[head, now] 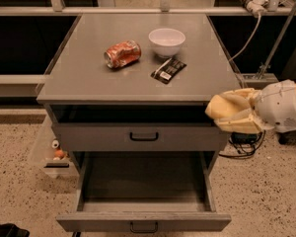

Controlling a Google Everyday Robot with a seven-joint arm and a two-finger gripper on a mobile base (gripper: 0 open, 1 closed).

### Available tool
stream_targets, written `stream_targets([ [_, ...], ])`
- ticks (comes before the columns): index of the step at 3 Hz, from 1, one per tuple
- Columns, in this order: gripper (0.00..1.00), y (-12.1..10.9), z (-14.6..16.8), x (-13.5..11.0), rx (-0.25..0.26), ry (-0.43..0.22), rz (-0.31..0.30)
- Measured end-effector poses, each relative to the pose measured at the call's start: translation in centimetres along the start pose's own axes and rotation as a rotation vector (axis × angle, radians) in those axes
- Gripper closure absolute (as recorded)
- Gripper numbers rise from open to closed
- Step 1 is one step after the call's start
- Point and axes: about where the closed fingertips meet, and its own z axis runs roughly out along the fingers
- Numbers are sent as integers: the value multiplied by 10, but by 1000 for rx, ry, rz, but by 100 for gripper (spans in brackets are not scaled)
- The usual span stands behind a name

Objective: Pick sponge from middle drawer and place on counter

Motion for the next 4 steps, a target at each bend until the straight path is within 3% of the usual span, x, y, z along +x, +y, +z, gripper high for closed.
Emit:
stream_targets([
  [1, 100, -23, 2, -11, 0, 45, -41],
  [2, 100, -66, 1, -35, -12, 113, -145],
  [3, 100, -112, 18, -53, -61, 136, -215],
  [4, 100, -153, 41, -61, -86, 96, -251],
])
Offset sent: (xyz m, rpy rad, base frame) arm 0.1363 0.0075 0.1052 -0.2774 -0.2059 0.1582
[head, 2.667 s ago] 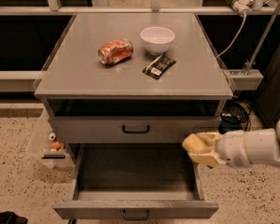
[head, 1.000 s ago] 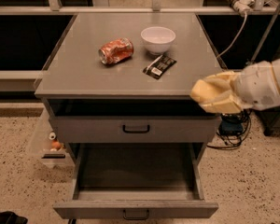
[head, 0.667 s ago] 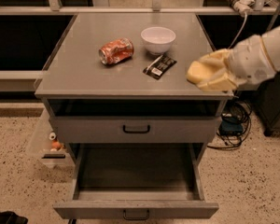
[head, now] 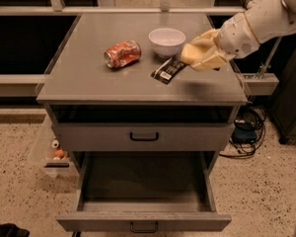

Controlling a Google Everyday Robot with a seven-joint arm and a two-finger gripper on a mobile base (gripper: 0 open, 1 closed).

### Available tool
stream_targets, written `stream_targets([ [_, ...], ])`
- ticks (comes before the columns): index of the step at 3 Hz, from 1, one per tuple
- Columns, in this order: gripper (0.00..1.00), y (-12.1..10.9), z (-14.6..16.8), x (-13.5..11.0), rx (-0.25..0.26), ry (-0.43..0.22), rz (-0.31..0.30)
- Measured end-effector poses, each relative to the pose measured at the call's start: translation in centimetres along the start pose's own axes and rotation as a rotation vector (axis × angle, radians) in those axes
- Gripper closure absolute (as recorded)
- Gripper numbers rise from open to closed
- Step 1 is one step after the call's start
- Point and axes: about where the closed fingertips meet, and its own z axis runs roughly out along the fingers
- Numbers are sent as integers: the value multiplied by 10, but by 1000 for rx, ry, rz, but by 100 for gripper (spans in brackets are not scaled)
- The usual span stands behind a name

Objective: Pick sponge from middle drawer and place on counter

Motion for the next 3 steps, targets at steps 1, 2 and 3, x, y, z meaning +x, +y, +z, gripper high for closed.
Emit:
stream_targets([
  [1, 100, -23, 24, 14, -8, -55, 18],
  [2, 100, -24, 45, 38, -15, -104, 76],
  [3, 82, -24, 48, 40, -18, -105, 80],
])
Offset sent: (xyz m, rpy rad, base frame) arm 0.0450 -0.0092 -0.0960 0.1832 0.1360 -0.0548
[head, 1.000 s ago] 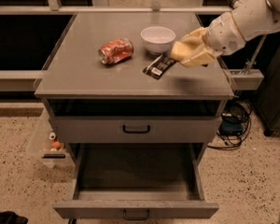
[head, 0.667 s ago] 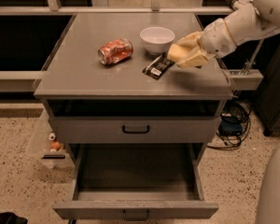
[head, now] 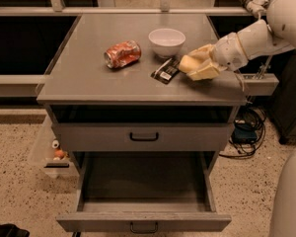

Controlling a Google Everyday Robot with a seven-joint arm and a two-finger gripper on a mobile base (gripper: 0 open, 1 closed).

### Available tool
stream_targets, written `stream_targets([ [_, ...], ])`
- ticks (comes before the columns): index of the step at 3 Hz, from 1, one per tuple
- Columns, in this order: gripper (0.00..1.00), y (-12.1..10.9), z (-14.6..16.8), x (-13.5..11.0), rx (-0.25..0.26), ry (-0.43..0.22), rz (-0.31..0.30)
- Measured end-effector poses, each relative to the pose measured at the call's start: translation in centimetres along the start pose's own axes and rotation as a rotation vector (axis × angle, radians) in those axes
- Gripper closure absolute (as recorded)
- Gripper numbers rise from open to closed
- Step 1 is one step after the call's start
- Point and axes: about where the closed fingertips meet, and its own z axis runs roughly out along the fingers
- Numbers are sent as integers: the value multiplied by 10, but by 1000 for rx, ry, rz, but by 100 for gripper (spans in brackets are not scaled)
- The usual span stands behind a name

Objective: Pick sponge from middle drawer and place on counter

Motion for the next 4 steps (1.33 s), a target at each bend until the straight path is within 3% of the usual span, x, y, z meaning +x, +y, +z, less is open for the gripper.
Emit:
stream_targets([
  [3, 10, 8, 14, 13, -26, 5, 51],
  [4, 0, 8, 14, 13, -26, 5, 51],
])
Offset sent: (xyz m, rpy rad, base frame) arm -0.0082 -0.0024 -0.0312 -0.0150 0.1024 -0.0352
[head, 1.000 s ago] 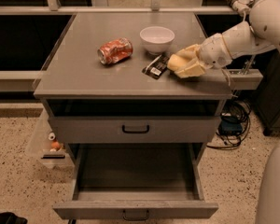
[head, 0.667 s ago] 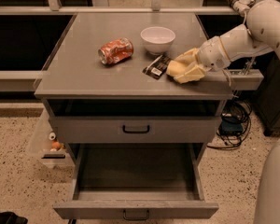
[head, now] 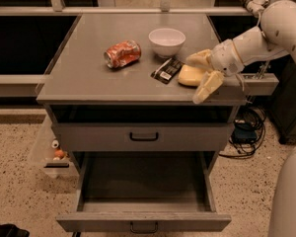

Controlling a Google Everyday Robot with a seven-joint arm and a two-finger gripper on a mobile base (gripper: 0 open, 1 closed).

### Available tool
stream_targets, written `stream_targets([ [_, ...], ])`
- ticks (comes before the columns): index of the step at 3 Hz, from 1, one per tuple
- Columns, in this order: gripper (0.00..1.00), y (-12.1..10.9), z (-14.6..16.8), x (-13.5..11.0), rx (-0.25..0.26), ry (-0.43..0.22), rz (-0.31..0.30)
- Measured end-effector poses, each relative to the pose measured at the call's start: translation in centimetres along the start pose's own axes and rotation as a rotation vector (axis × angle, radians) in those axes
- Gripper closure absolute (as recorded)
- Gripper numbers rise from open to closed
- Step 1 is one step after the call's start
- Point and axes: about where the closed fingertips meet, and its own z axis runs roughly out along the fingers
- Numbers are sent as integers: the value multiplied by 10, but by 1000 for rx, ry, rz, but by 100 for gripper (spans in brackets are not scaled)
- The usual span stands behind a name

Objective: Pick sponge from middle drawer and place on counter

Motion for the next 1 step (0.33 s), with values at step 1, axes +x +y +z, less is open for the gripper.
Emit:
stream_targets([
  [1, 0, 0, 0, 0, 0, 0, 0],
])
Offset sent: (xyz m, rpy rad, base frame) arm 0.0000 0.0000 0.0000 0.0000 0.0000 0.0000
